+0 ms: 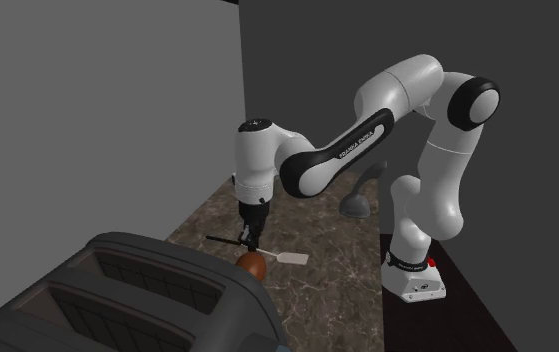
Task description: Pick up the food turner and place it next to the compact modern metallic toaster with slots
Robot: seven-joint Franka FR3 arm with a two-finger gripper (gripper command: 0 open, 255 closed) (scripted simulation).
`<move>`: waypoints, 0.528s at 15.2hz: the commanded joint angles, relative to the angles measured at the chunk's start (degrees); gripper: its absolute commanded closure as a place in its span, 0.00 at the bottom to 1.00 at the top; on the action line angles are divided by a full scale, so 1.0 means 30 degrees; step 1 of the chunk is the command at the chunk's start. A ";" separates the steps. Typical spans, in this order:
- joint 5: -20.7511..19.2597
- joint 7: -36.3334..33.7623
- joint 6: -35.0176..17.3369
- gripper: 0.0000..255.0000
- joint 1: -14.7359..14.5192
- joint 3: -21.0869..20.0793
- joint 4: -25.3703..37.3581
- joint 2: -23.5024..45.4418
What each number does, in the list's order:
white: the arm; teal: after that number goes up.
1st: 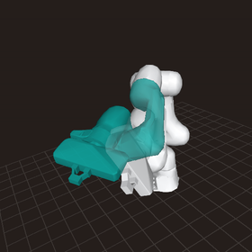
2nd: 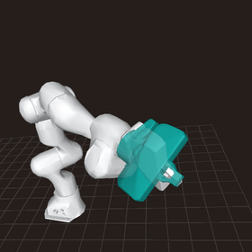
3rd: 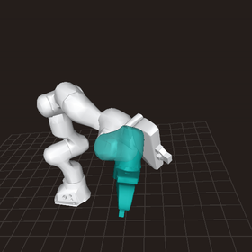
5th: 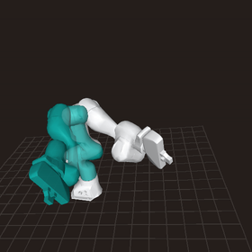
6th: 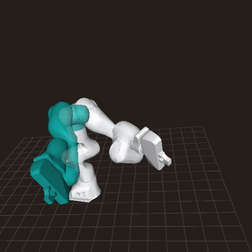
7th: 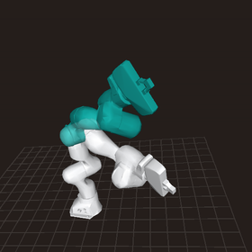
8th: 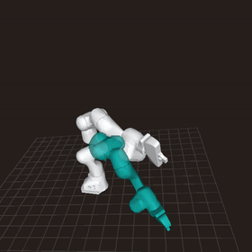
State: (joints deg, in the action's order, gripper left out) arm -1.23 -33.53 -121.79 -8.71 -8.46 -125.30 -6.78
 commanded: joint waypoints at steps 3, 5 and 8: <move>0.0000 0.0000 0.0000 0.00 0.0000 0.0000 0.0000 0.0000; -0.0001 -0.0001 0.0014 0.00 0.0000 -0.0001 0.0017 0.0004; 0.0049 0.0036 0.0632 0.00 -0.0013 0.0010 0.0385 -0.0252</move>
State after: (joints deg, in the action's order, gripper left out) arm -1.19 -33.52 -120.99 -8.71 -8.42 -124.71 -7.11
